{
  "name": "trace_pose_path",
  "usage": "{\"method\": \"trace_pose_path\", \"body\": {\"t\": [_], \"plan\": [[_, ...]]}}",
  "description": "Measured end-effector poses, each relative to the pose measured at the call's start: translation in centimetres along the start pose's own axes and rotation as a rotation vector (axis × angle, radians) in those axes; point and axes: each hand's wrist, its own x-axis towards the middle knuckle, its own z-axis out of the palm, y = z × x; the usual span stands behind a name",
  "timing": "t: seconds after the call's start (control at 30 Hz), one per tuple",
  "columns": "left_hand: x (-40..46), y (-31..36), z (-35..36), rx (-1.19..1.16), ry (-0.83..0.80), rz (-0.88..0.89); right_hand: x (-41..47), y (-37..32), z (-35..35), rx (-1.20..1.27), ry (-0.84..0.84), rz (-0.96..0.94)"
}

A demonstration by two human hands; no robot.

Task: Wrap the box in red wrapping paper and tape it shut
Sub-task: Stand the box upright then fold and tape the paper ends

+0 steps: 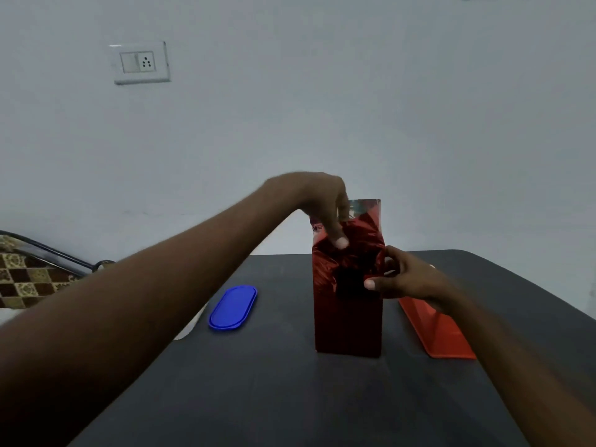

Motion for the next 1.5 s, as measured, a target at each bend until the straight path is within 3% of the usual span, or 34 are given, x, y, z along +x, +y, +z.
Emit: {"method": "trace_pose_path", "body": {"t": [0.07,0.17,0.27,0.37,0.47,0.6,0.77,0.93,1.0,1.13,1.2,1.43,1.5], "plan": [[-0.1,-0.8,0.3,0.09,0.1,0.015,0.1,0.0,0.0,-0.007,-0.005,-0.004],[-0.9,-2.1,-0.5,-0.032,0.284,0.078,0.1,0.1,-0.1,-0.004,-0.014,-0.017],[-1.5,-2.9,-1.0,-0.128,0.246,0.107,-0.1,0.3,-0.3,0.004,-0.024,-0.031],[-0.8,-2.9,0.1,0.008,0.168,0.065,-0.1,0.3,-0.4,0.015,-0.025,-0.036],[0.0,-3.2,1.1,0.084,0.311,0.052,0.0,0.4,-0.4,0.022,-0.036,-0.038],[-0.8,-4.6,-0.1,-0.084,0.422,0.089,0.0,0.9,-0.6,0.039,-0.047,-0.035],[-0.6,-5.2,0.4,-0.032,0.154,0.023,-0.1,0.5,-0.2,0.033,-0.037,-0.041],[-0.4,-5.2,0.4,-0.087,0.442,0.039,-0.2,0.6,-0.2,0.041,-0.033,-0.048],[0.0,-5.4,-0.3,-0.19,0.457,-0.022,-0.3,0.5,-0.1,0.038,-0.036,-0.049],[1.6,-4.7,0.0,-0.374,0.19,-0.242,-0.2,0.5,0.0,0.027,-0.03,-0.055],[2.7,-4.5,0.8,-0.372,0.168,-0.248,-0.3,0.5,0.0,0.023,-0.026,-0.059],[3.5,-2.2,-0.6,-0.101,0.563,-0.117,-0.4,0.7,-0.1,0.043,-0.014,-0.041],[3.3,-0.7,-1.4,-0.219,0.512,-0.067,-0.2,0.6,-0.1,0.038,-0.01,-0.038]]}}
